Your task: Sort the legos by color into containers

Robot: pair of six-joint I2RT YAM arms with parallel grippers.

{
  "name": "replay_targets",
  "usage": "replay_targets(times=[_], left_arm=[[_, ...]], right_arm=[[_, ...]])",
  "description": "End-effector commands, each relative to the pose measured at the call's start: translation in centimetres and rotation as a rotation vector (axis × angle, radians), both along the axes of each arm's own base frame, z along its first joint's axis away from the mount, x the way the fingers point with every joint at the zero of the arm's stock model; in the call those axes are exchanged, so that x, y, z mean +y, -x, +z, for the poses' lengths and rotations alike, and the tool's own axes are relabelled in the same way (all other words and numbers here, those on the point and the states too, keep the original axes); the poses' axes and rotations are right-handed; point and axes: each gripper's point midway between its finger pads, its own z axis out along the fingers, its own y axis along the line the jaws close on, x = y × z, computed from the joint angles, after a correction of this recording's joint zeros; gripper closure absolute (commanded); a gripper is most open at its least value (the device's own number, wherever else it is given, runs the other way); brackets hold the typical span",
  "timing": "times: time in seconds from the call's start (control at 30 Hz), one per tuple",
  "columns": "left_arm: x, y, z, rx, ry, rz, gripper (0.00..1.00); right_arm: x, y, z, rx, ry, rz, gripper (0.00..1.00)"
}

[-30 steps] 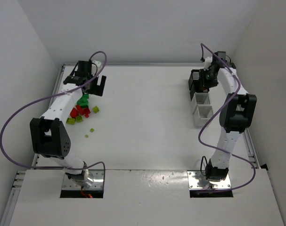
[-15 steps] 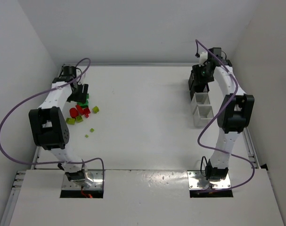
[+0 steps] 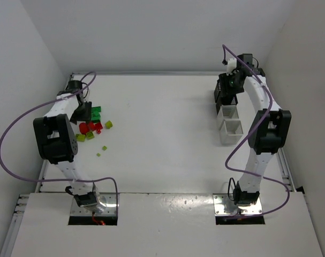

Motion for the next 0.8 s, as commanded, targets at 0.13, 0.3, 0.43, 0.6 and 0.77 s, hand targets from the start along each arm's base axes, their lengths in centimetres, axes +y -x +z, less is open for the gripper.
replay_targets(times=[0.13,0.3,0.43,0.6,0.77], left_arm=[[0.6,0.0,-1.6,0.028,0.019,0.035,0.44],[0.0,0.3,-3.0,0.056,0.055,0.035,0.43],[-0.2,0.2,-4.0,0.068,0.073,0.050,0.43],[-0.4,0.6,-5.6,0.095,0.081,0.059,0.43],[-0.8,0.8,-6.5,0.101,0.104,0.052,0.45]], right_arm=[[0.1,-0.4,2.6,-0.070,0.014,0.010,0.46],[0.1,-0.4,2.6,-0.070,0.014,0.010,0.46],[0.1,-0.4,2.6,-0.070,0.014,0.010,0.46],[0.1,-0.4,2.6,-0.070,0.014,0.010,0.46],[0.0,-0.4,3.0,-0.079,0.022,0.005,0.46]])
